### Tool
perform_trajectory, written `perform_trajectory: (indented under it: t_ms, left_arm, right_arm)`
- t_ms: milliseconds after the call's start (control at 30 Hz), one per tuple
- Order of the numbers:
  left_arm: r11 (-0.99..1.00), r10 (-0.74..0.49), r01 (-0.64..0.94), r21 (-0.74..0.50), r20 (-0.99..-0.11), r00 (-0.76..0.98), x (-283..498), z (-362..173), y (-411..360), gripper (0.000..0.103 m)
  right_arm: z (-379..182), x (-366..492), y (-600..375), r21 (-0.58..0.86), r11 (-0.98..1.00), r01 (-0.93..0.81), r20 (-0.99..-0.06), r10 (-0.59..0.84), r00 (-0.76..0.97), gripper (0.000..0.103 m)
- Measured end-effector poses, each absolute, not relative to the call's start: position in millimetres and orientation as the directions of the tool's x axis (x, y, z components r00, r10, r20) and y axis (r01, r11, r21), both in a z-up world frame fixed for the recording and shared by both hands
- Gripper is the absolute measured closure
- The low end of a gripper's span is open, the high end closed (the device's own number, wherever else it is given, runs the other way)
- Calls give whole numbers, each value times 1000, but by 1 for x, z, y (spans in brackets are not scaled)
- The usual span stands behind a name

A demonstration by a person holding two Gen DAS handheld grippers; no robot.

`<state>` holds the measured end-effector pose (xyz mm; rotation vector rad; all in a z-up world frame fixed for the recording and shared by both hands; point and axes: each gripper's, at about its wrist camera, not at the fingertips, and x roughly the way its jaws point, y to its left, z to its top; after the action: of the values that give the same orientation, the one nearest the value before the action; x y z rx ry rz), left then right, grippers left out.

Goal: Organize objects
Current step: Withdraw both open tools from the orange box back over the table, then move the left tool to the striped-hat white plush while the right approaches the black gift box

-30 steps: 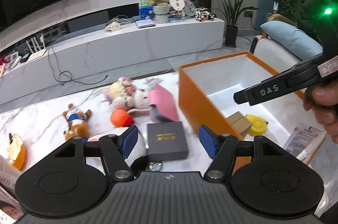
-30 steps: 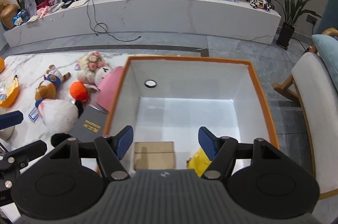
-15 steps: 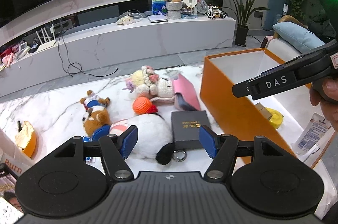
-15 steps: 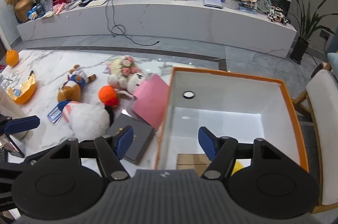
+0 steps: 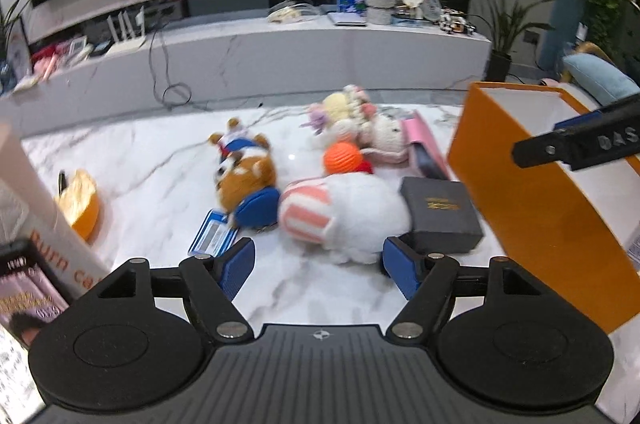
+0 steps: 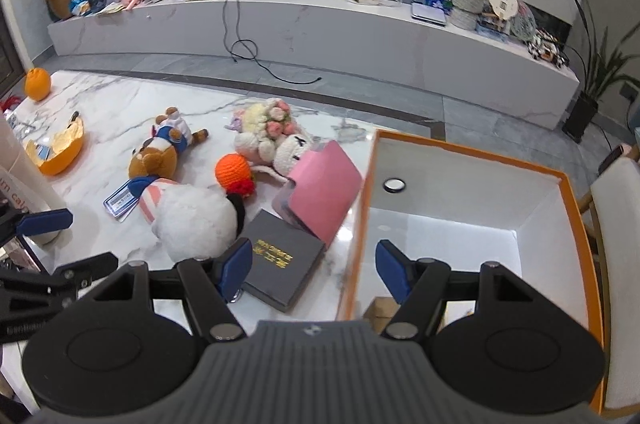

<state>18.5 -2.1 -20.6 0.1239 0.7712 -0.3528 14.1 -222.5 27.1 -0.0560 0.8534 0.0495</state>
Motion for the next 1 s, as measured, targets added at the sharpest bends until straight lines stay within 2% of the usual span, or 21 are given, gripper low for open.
perform_trajectory:
  t_ms: [233,567,767,967,1000]
  left_arm:
    - [953,-264,289,-89,-709,653,35,-33,17,18]
    - [931,-338,113,-348,-701,627,65,-34,32,18]
    - [959,-250,63,-277,-720,648,68,-33,38,17]
    - [949,-266,46,-311,-717,644,65,-32,51,17]
    - [951,-264,51,-304,-717,645,64,-31,52,17]
  right_arm:
    - [14,26,-191,-66,989,-131,-768,33,639,33]
    - [-14,49,-153,-85,976,-199,-782,59,621,33]
    - [-31,52,-122,-151,918,-365,-779,117,616,33]
    - [-47,59,-106,-193,886,-421,-768,131,628,32]
    - [-48,61,-106,-202,882,-426,-761,133,635,29]
